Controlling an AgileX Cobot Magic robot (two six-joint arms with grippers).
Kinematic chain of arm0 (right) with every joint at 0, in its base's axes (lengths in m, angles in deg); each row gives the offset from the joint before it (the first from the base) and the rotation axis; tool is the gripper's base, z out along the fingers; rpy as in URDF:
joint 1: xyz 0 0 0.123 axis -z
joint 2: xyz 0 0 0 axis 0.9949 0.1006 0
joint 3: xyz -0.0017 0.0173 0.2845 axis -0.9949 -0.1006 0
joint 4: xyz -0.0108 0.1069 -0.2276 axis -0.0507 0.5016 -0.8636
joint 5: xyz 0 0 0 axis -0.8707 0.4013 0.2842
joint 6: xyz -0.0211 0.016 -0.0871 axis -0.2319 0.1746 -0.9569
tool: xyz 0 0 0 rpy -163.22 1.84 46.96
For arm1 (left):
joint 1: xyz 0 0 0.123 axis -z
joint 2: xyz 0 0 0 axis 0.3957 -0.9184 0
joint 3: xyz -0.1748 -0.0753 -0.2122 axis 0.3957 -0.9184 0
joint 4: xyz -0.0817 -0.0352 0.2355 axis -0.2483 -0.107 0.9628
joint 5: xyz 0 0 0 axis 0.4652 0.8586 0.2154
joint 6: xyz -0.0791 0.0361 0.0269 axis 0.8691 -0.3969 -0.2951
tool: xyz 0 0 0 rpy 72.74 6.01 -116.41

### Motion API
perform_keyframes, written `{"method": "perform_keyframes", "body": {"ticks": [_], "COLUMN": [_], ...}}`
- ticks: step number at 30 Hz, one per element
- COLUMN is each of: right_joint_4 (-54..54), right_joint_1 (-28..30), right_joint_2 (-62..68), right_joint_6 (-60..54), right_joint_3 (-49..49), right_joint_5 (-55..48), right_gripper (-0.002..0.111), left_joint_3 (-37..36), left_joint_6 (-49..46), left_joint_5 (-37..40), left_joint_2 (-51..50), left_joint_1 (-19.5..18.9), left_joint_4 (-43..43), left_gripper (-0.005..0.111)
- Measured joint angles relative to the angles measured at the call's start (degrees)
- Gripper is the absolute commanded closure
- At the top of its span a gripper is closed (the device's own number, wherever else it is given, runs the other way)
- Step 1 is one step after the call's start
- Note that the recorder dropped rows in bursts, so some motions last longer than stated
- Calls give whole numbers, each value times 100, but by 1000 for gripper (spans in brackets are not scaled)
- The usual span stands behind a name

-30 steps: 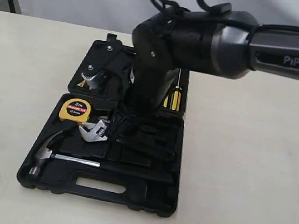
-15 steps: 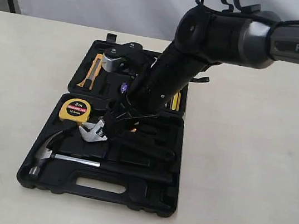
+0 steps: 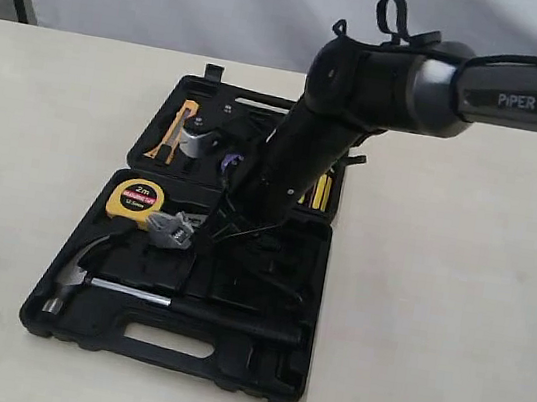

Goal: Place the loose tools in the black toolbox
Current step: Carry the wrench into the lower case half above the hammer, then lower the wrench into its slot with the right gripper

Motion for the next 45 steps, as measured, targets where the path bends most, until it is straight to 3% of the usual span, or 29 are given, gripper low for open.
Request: {"method": "perform_keyframes", "body": {"ticks": [13, 27, 37, 40, 45], "right_joint_4": [-142, -1421, -1952, -2134, -2288], "right_joint_1": [-91, -1247, -1651, -1651, -1651], "right_joint_2": [-751, -592, -592, -592, -592], "right_joint_6": [-87, -5, 442, 1086, 1721], "right_joint_3": [-12, -12, -12, -12, -12], "right_joint_5": [125, 534, -86, -220, -523], "right_gripper": [108, 108, 107, 98, 68], "left_joint_3": [0, 0, 0, 0, 0], "left_joint_6": [0, 0, 0, 0, 0], "left_joint_5": [0, 0, 0, 0, 0], "left_joint_2": [0, 0, 0, 0, 0], "left_joint_1": [0, 0, 0, 0, 0], "left_joint_4": [0, 0, 0, 0, 0], "left_gripper": [105, 105, 105, 105, 105]}}
